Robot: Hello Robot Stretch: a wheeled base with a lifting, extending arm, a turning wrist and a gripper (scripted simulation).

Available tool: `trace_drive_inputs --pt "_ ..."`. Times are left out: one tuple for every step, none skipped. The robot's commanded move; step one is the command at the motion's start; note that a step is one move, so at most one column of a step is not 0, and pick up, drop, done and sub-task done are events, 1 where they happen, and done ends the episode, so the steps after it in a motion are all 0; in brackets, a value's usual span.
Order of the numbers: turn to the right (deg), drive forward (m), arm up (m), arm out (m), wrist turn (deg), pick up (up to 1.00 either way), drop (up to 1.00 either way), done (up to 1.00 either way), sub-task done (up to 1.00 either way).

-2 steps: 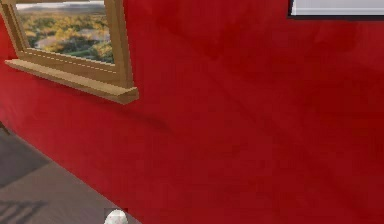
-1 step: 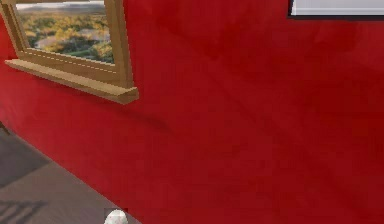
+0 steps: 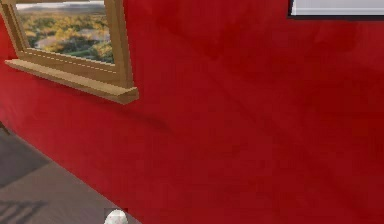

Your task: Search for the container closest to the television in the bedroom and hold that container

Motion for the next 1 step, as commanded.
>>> trace_drive_inputs --pt "0.0 0.00 -0.22 0.00 0.0 0.00 0.00 0.00 0.00"
